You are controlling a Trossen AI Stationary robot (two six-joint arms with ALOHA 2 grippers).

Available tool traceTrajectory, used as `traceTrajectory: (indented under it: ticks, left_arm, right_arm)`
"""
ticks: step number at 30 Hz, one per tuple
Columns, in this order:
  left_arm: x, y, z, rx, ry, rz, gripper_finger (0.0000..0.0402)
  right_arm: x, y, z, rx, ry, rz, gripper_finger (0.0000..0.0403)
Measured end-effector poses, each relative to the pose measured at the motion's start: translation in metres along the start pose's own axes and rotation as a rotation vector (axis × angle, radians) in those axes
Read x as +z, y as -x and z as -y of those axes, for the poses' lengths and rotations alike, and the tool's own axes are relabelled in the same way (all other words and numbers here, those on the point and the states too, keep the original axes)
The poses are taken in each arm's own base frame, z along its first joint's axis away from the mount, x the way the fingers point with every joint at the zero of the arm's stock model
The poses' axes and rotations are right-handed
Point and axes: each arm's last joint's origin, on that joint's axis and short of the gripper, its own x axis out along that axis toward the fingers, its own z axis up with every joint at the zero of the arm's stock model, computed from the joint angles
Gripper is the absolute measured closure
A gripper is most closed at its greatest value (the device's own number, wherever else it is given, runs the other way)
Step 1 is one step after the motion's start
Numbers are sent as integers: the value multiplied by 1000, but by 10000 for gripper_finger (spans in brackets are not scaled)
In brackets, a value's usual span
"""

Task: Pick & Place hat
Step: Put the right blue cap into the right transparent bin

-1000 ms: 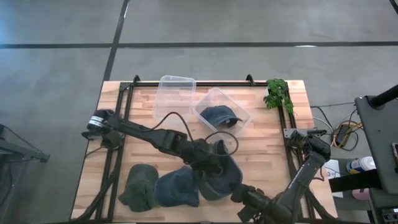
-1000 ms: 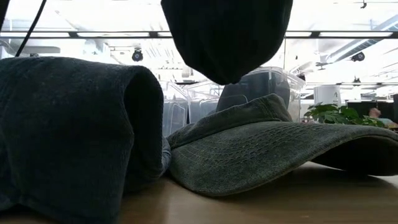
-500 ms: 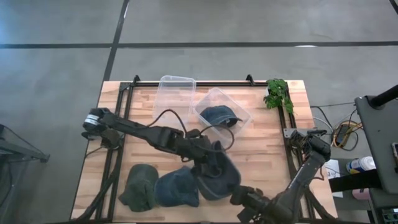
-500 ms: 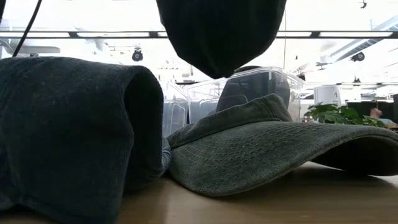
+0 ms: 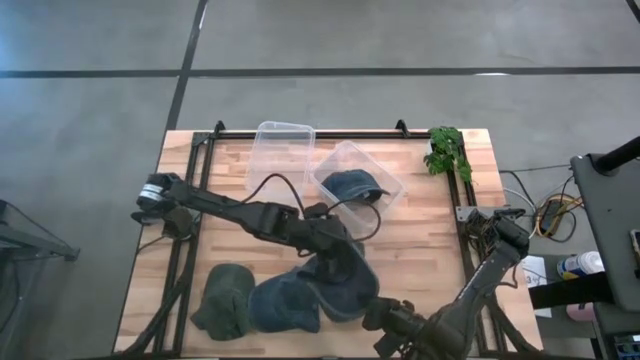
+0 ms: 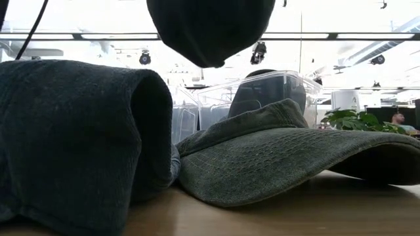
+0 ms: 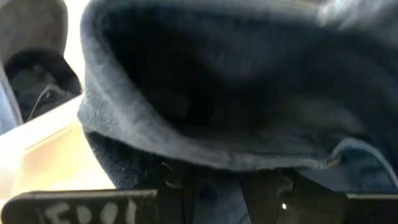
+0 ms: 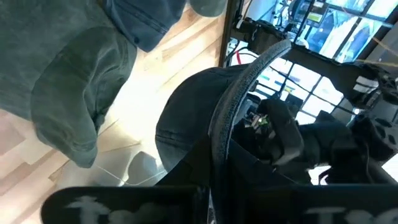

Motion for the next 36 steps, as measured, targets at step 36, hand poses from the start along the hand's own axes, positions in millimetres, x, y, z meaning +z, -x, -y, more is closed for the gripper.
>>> traceTrajectory:
  ticks: [36]
  left_arm:
    - [1, 129, -11, 446, -64, 184, 296]
  right_arm:
    - [-94, 19, 79, -85, -1038, 42, 390]
